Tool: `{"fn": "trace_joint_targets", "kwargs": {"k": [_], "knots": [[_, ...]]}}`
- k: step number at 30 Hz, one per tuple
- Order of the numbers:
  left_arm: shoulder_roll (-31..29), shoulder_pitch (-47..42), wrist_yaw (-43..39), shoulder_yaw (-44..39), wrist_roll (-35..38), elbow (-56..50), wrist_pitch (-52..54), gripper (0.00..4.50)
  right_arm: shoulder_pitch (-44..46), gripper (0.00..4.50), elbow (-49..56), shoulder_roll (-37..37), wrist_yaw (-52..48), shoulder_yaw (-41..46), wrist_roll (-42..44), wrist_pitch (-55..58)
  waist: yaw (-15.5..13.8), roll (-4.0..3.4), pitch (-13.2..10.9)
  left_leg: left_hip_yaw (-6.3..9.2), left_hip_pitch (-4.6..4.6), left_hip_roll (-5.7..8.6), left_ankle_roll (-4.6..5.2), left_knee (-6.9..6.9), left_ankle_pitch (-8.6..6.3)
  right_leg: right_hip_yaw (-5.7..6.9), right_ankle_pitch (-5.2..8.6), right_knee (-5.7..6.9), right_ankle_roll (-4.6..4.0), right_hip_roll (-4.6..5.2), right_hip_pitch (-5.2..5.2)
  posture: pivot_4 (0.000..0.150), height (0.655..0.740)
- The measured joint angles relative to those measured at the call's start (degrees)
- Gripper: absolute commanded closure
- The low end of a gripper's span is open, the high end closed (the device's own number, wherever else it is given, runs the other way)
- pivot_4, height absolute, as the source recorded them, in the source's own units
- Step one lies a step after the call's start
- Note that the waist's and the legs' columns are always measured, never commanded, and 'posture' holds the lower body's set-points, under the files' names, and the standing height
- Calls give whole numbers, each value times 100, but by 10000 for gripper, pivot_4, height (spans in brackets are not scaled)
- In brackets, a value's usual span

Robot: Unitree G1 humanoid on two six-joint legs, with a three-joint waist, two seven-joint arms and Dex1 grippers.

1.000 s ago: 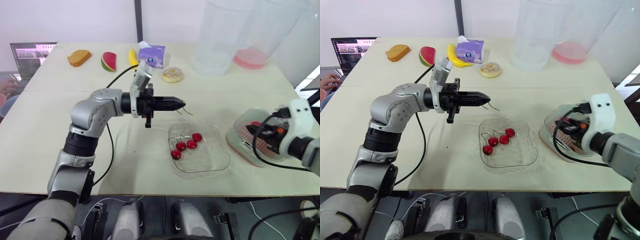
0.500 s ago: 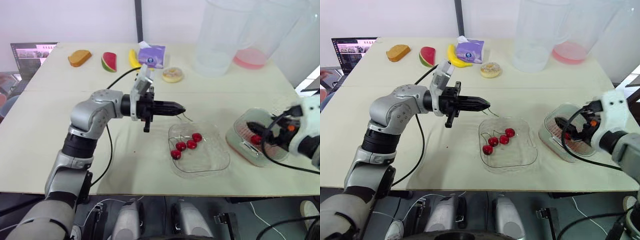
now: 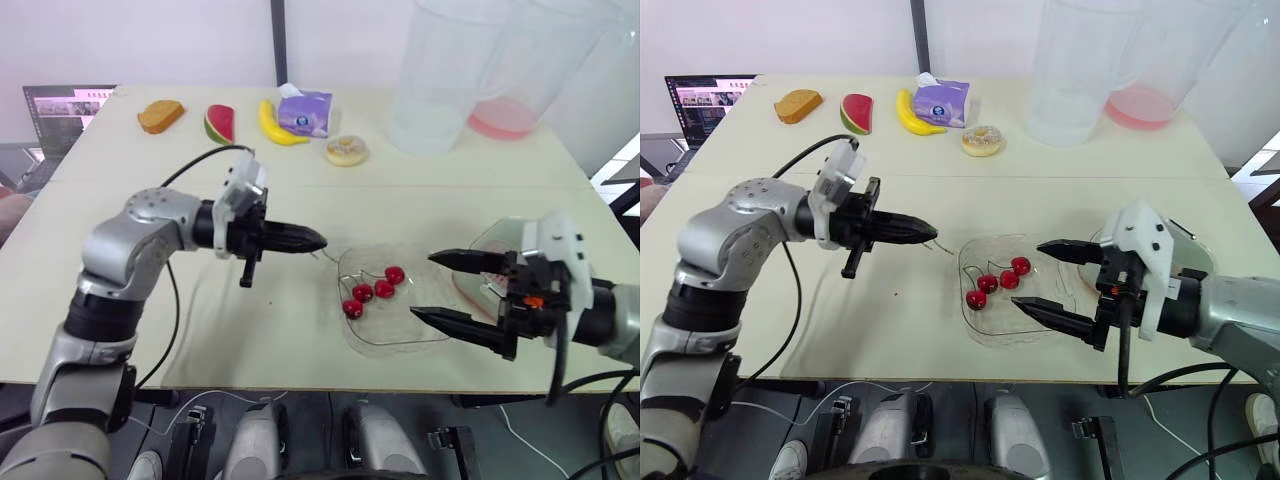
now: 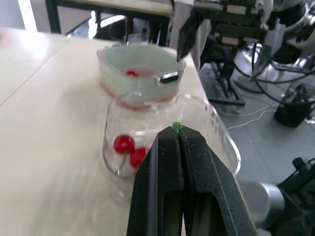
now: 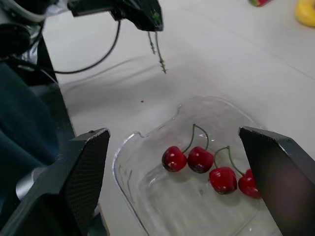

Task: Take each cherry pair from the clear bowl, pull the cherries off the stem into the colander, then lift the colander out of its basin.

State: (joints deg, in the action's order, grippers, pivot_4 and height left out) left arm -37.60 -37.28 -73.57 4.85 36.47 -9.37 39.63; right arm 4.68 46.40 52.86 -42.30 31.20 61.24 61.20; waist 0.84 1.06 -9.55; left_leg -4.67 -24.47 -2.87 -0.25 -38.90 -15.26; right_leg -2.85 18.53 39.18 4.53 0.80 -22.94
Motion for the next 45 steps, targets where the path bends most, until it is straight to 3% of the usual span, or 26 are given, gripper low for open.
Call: {"fn": "trace_joint_targets", "kwargs": {"k": [5, 11, 14, 21, 30, 34, 41, 45], "knots": [[-319, 648, 529, -390, -178, 70, -24, 45000, -91, 366, -83, 34, -58, -202, -162, -395, 4, 0, 0, 3, 3, -4, 0, 1, 0, 1, 0, 1, 0, -1, 1, 1500, 7400], [-628, 1170, 1409, -540, -1524, 1811, -1371, 45000, -153, 366, -173, 47, 79, -340, -195, -618, 0, 5, -3, 2, 6, -4, 0, 2, 0, 4, 0, 0, -1, 6, 3, 1500, 7400], [-643, 1227, 1425, -484, -1942, 2301, -1975, 35725, -125, 0, -182, 47, 180, -454, -203, -695, -35, 8, -4, 1, 2, 4, 4, 2, -3, 15, 0, -6, -2, 26, 6, 1500, 7400], [-661, 1217, 1098, -460, -1975, 2605, -2149, 612, -130, 0, -183, 51, 365, -564, -190, -724, -8, 8, -4, -1, 3, 1, 6, 2, -4, 19, -1, -5, -2, 33, 5, 1500, 7400], [-938, 573, 518, -850, -1453, 2425, -1830, 612, -221, 0, -189, 133, 422, -529, -130, -805, -8, 9, -4, -1, 2, 3, 6, 1, -4, 21, -1, -5, -2, 31, 6, 1500, 7400], [-1119, 324, 92, -1064, -882, 1651, -1417, 612, -349, 0, -230, 240, 421, -328, -151, -819, -10, 9, -4, -2, 3, 4, 6, 1, -4, 22, -1, -6, -1, 31, 9, 1500, 7400], [-1462, 1425, -451, -1118, 210, -585, -663, 612, -670, 0, -301, 376, 436, -161, -304, -814, 42, 6, -3, -2, 10, -4, 5, 3, -4, 15, -1, -3, -1, 20, 10, 1500, 7400], [-1464, 1885, -465, -1111, 406, -1217, -648, 612, -746, 0, -278, 488, 518, -243, -454, -775, -8, 6, -3, 3, 15, -2, 2, -2, -2, 17, 0, -4, -2, 19, 20, 1500, 7400]]}}
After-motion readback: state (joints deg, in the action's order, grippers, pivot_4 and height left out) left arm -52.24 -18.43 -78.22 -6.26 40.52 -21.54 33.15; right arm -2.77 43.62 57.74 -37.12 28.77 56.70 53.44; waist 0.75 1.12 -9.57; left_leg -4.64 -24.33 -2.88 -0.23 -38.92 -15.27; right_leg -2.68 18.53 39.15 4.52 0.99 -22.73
